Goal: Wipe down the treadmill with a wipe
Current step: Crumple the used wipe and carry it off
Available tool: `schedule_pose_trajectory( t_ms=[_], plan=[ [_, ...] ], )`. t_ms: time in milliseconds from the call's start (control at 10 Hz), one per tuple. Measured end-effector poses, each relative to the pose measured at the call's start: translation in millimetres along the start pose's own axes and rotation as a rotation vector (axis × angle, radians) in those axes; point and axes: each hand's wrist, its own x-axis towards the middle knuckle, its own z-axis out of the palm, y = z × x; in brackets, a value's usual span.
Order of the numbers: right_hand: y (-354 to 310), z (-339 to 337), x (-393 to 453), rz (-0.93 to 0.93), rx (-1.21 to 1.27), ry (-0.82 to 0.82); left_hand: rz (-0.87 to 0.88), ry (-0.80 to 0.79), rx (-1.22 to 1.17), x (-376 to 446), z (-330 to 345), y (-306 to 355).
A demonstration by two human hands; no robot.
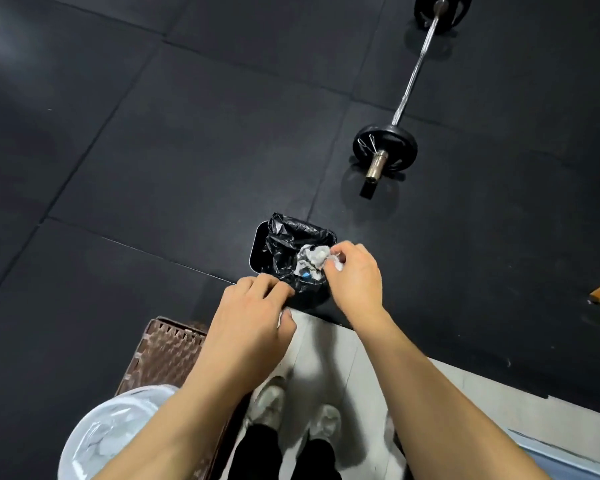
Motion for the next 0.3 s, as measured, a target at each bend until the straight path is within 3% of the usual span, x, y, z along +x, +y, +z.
schedule_pose_trajectory(
  t_ms=[100,300],
  plan=[
    [6.0,23.0,28.4,0.011,0.013,-0.076,0.007,-0.016,0.027,18.6,18.0,-16.8],
    [19.0,11.7,12.3,-0.029,0.009,-0.054,0.021,-0.064,0.057,36.6,11.9,-25.7]
  ],
)
